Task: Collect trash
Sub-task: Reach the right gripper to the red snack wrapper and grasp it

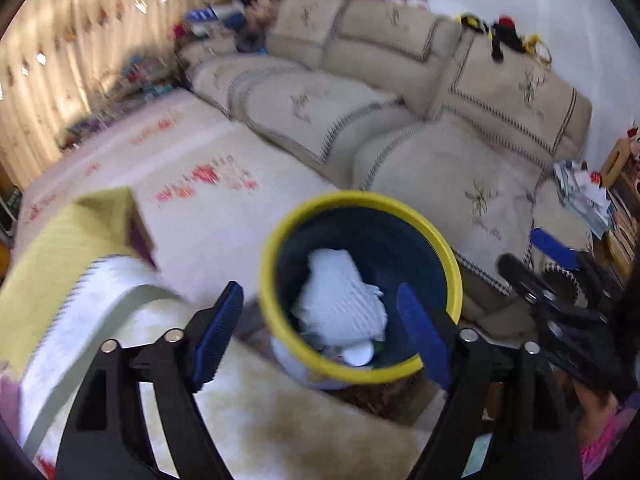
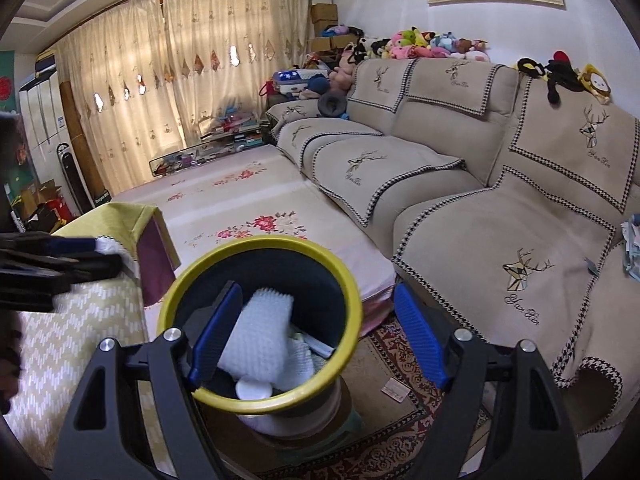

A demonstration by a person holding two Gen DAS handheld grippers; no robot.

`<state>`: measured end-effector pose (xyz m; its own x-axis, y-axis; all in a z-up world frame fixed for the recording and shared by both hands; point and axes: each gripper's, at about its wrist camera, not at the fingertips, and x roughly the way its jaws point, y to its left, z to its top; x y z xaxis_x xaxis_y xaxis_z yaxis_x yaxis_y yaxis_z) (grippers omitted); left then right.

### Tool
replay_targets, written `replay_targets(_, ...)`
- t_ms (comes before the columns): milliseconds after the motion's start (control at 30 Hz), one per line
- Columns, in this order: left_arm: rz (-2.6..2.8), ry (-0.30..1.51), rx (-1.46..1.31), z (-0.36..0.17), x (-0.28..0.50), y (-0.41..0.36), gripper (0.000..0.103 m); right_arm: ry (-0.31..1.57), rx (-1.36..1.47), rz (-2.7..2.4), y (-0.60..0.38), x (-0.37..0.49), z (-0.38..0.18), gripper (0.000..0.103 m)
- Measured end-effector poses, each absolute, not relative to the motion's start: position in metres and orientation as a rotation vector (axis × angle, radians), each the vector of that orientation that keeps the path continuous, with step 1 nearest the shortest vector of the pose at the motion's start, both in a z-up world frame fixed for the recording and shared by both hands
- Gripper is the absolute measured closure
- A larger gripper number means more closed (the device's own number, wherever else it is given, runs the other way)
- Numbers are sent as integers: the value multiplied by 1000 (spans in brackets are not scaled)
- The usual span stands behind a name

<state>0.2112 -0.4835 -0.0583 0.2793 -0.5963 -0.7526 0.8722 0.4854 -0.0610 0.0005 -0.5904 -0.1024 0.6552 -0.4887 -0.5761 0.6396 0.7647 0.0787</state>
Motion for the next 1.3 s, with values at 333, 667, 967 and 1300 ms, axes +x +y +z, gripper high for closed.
replay_targets(333,-662,574,179,-13,219,-227,5,590,227,-456,-521,54,-94,28)
replay_targets(667,-211,562,-29,-50,247,2,5,688,82,55,-357,155,-86,28)
replay_targets(967,-124,573,-124,-81,267,57,5,848,-122,392,-232,219,-112,19)
replay_targets(1300,-147,582,-119,-83,263,53,5,952,-220,401,-208,234,-143,43)
